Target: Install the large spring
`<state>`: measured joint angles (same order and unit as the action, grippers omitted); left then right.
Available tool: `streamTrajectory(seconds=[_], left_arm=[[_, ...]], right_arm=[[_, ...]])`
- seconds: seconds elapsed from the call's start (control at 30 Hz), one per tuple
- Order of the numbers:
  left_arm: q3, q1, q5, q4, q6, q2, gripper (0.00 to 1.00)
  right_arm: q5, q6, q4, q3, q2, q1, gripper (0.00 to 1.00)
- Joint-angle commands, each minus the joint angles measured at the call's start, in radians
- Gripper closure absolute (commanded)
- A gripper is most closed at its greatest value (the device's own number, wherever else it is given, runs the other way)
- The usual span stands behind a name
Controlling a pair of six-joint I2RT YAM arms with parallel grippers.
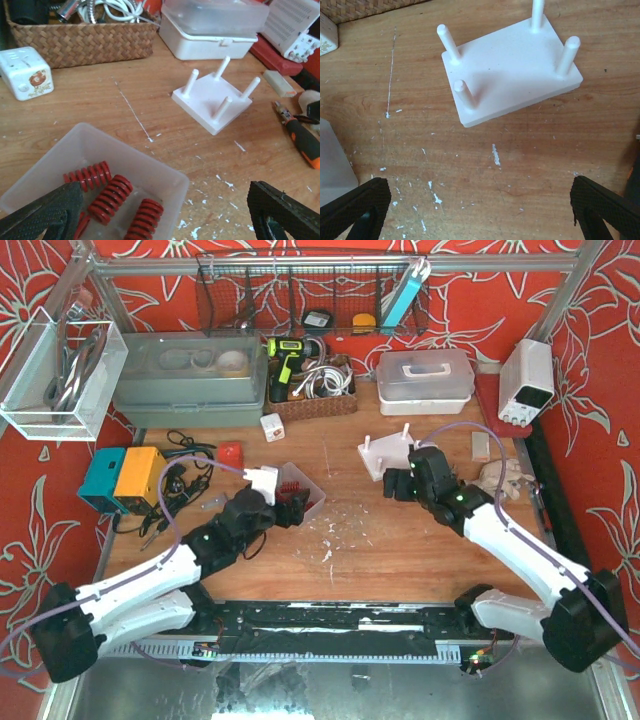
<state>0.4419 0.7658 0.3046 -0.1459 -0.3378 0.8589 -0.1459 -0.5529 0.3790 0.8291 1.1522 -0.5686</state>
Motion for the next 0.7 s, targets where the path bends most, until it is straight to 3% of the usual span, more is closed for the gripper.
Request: streamTrajectory(seconds=[0.0, 0.17, 0.37, 0.67], left_arm=[[0.158, -0.001, -0.056, 0.230, -0.041, 0.097, 0.11], [0.317, -0.060, -0.088, 0.459, 0.032, 0.188, 0.16], [0.415, -0.213, -0.259, 0.521, 0.132, 0.296, 0.30], [0.549, -0.250, -0.317, 0.647, 0.281, 0.546, 0.40]], right_arm=[[-0.038, 0.047, -0.137, -0.096, -0.099, -0.014, 0.02], [-0.038, 0.049, -0.175, -0.144, -0.130, -0.015, 0.02], [-0.009, 0.048, -0.210, -0.165, -0.096, -0.015, 0.03], [0.020, 0.031, -0.214, -0.170, -0.107, -0.016, 0.04]])
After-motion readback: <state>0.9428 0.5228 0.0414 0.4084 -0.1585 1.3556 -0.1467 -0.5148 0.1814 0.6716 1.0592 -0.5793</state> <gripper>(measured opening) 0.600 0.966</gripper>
